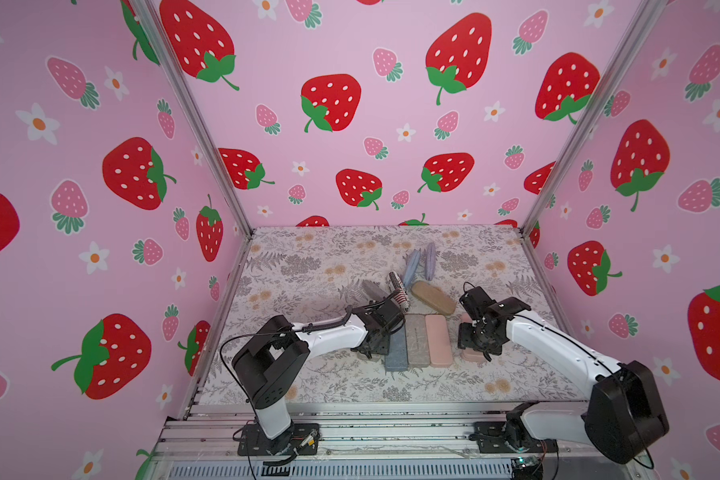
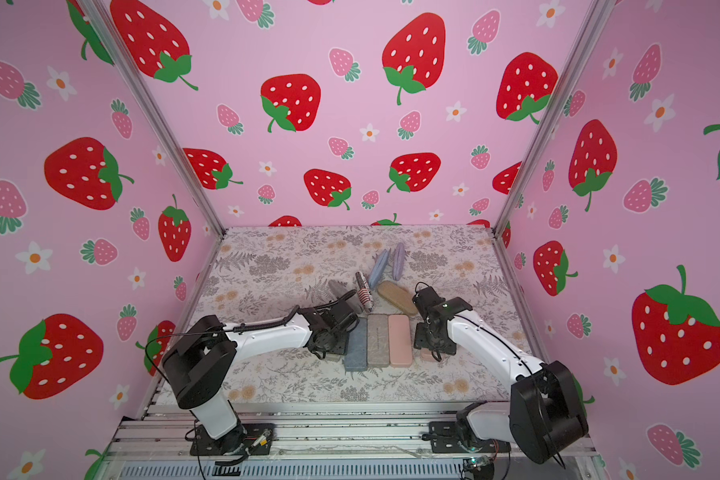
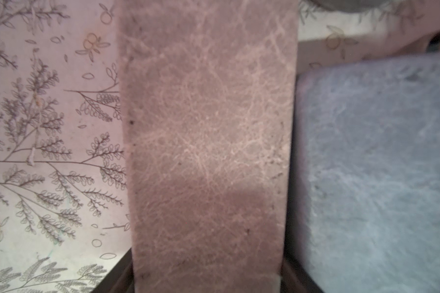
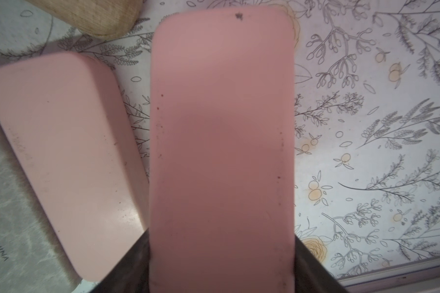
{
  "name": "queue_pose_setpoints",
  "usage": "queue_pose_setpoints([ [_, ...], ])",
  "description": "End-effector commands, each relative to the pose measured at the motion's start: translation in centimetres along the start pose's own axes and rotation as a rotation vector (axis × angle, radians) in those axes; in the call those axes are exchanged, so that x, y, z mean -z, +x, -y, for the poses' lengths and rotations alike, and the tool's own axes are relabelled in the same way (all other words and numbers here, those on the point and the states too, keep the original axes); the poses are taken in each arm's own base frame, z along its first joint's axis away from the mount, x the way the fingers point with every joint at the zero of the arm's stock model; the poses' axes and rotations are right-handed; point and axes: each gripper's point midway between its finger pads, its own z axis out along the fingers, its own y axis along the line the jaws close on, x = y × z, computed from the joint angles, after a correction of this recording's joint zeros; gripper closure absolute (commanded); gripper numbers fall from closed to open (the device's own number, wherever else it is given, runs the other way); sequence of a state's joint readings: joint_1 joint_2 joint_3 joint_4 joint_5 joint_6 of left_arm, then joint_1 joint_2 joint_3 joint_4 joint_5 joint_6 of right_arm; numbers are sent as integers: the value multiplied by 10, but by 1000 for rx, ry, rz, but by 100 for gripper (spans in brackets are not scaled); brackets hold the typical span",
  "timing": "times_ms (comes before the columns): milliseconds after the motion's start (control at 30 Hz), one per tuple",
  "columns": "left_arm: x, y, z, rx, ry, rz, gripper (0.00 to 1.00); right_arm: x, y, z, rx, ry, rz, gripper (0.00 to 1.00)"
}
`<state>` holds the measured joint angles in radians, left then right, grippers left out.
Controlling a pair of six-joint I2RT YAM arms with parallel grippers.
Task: Close the glasses case
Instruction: Place the glasses case at the center of the board.
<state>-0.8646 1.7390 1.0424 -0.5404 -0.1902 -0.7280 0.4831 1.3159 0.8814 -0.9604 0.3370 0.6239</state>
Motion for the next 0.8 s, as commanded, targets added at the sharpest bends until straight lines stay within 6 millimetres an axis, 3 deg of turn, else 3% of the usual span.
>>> queue_pose_setpoints([
  [0, 1, 18, 1, 12, 5, -37, 33, 0, -2, -8, -2, -37, -8, 45],
  [433, 8, 24, -12, 34, -17, -24, 31, -22, 8, -23, -31, -36, -116, 44],
  [567, 10, 25, -13, 47, -6, -15, 30, -23, 9, -22, -26, -26, -122, 34],
  [767, 8, 27, -15, 52, -13, -19, 26, -27, 11, -21, -30, -14, -132, 28],
])
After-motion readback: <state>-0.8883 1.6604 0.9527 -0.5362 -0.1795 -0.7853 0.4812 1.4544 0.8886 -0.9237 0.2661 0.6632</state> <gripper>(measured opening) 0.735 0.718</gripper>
